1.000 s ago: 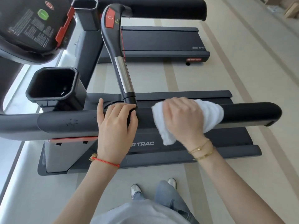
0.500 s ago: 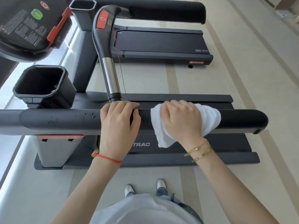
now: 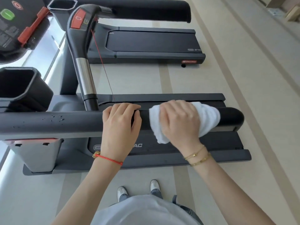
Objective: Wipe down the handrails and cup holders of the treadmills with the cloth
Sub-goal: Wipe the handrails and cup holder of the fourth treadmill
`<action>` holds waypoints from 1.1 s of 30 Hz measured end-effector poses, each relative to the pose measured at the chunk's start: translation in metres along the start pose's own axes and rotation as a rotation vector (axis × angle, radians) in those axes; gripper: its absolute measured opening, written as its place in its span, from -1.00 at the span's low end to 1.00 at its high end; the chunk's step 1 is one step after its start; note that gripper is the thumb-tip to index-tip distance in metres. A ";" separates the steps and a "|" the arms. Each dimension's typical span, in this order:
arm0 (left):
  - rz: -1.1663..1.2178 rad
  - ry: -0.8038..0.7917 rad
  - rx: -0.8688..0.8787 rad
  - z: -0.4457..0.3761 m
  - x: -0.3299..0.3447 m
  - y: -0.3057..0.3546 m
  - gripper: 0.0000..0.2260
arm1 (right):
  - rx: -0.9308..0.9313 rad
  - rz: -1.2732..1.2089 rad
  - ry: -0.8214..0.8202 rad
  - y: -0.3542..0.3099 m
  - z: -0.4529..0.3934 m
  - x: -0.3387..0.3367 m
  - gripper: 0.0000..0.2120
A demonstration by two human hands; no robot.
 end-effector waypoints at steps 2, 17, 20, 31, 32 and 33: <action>0.007 -0.011 0.011 -0.001 0.005 0.009 -0.85 | -0.133 -0.044 -0.024 -0.007 0.008 0.004 -0.73; 0.010 -0.052 0.014 -0.006 0.032 0.057 -0.84 | 0.380 -0.121 -0.069 0.160 0.015 -0.037 -0.67; 0.008 -0.045 0.008 -0.005 0.033 0.057 -0.84 | 0.191 -0.025 -0.146 0.151 0.006 -0.040 -0.66; 0.006 0.041 -0.040 0.001 0.013 0.034 -0.84 | -0.238 0.053 -0.164 0.029 -0.002 -0.002 -0.62; 0.008 0.051 -0.052 0.002 0.008 0.027 -0.84 | -0.257 0.041 -0.147 0.019 -0.002 0.001 -0.65; 0.006 0.061 -0.066 0.004 0.003 0.020 -0.84 | -0.278 0.028 -0.133 0.007 -0.003 0.004 -0.67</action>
Point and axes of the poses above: each hand's wrist, its own z-axis away from the middle knuckle, its own x-axis out of the palm, y = z × x, the point moved 5 cm from there along -z, towards the middle knuckle, and after that the axes turned 4 degrees about x, right-handed, at the moved point
